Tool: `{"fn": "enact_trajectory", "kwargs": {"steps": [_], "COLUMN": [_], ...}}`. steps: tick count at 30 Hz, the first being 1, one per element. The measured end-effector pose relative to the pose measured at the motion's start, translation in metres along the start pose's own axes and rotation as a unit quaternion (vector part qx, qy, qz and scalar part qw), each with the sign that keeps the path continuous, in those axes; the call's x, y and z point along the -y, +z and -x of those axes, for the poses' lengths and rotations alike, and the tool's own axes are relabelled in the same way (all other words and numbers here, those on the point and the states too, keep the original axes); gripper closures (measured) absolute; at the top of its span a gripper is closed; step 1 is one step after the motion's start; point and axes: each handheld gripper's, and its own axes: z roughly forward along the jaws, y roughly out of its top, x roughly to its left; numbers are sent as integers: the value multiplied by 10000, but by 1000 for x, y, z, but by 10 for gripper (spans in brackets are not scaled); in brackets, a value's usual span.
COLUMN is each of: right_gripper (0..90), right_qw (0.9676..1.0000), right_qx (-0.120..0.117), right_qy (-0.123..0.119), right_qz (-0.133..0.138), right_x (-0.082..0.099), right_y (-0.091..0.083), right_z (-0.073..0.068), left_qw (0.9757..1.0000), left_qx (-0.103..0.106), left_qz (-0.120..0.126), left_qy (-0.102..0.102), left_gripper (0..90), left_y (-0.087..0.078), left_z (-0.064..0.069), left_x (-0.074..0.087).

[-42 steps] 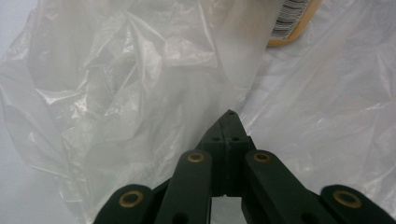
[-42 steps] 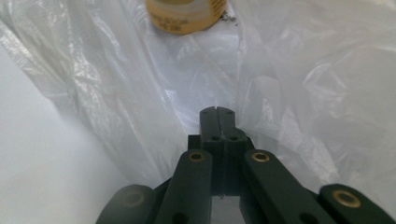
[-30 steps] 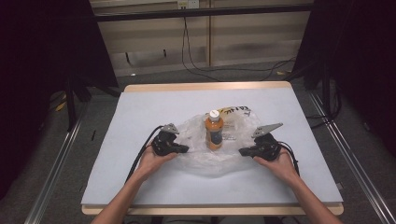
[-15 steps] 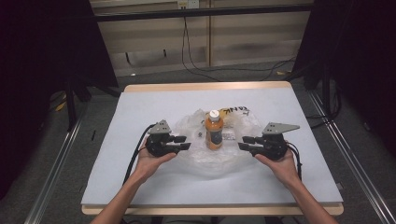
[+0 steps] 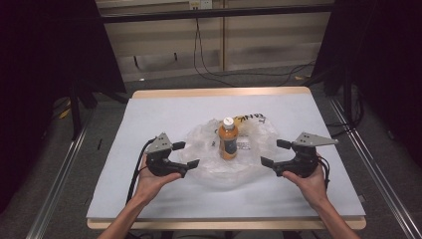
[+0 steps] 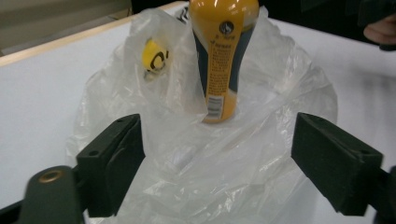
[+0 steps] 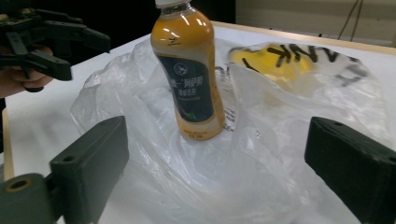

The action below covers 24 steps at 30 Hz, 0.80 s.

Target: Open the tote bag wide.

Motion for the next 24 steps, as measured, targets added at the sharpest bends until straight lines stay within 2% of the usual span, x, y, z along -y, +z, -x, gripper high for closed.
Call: {"fn": "enact_trajectory", "kwargs": {"steps": [2, 5, 7, 9, 10, 12, 13, 14, 16, 21, 22, 24], "right_gripper": [9, 28, 19, 58, 58, 51, 65, 65, 59, 59, 70, 67], "right_qw": [10000, 9997, 9991, 9982, 9980, 9972, 9965, 9963, 9962, 9945, 9943, 9934], "right_qx": [46, 222, 397, 587, 614, 709, 804, 827, 846, 1013, 1026, 1079], "right_qy": [-9, -31, -18, -9, 18, 107, 55, 31, 66, 147, 159, 154], "right_qz": [49, 82, 111, 132, 174, 230, 243, 239, 214, 232, 260, 363], "right_x": [2, 6, 8, 11, 13, 16, 17, 19, 23, 33, 35, 39], "right_y": [-6, -17, -22, -28, -31, -37, -40, -43, -48, -63, -65, -70], "right_z": [0, 0, 0, -1, -1, -3, -4, -5, -6, -8, -8, -9], "left_qw": [9999, 9996, 9995, 9992, 9993, 9991, 9991, 9991, 9987, 9974, 9978, 9982], "left_qx": [15, -201, -229, -298, -265, -354, -335, -295, -428, -575, -471, -493], "left_qz": [125, 198, 189, 195, 206, 163, 183, 193, 185, 290, 348, 257], "left_qy": [-73, -69, -135, -153, -149, -174, -185, -232, -201, -321, -304, -242], "left_gripper": [92, 79, 62, 61, 61, 59, 53, 55, 54, 37, 33, 32], "left_y": [-7, -16, -22, -26, -29, -33, -36, -38, -43, -58, -60, -61], "left_z": [1, 4, 5, 6, 6, 8, 9, 10, 12, 11, 10, 11], "left_x": [1, 7, 11, 16, 18, 21, 22, 24, 27, 40, 45, 51]}}
